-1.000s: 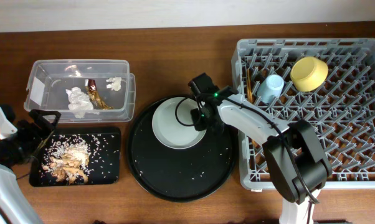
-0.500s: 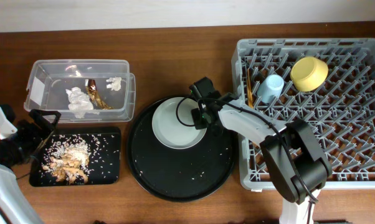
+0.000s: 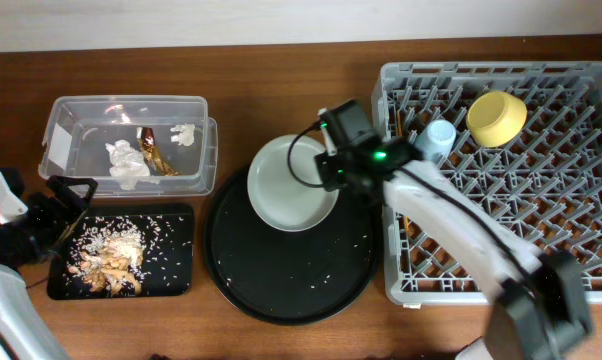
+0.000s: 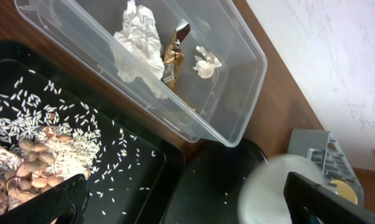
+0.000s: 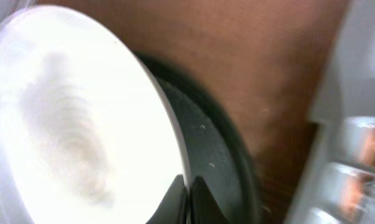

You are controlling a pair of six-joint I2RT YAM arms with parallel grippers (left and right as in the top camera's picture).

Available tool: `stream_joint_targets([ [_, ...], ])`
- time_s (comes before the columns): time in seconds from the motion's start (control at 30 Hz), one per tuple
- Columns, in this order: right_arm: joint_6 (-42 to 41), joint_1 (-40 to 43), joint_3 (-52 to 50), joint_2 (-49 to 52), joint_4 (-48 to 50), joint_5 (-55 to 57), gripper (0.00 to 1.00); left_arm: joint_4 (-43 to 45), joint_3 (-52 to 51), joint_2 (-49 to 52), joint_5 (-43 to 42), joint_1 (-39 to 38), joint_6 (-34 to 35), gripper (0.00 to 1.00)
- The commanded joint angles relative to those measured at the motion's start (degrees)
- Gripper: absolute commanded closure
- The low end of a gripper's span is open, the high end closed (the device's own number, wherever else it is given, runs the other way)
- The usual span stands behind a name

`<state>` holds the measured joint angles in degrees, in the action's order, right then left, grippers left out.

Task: Sort waste into correct bins and load items into the dishwasher rack
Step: 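Lift the white plate with the right gripper and carry it to the rack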

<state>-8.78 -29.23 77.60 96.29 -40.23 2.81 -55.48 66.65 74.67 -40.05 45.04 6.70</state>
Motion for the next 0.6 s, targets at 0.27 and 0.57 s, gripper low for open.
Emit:
stream_joint_targets([
  [0.27, 25.4, 19.4, 1.1, -30.6, -20.5, 40.1, 0.96, 0.1, 0.7, -0.1, -0.6, 0.0, 0.1, 0.00],
  [0.57, 41.4, 31.1, 1.1, -15.3, -12.2, 42.9, 0.96, 0.1, 0.7, -0.1, -0.6, 0.0, 0.1, 0.00],
])
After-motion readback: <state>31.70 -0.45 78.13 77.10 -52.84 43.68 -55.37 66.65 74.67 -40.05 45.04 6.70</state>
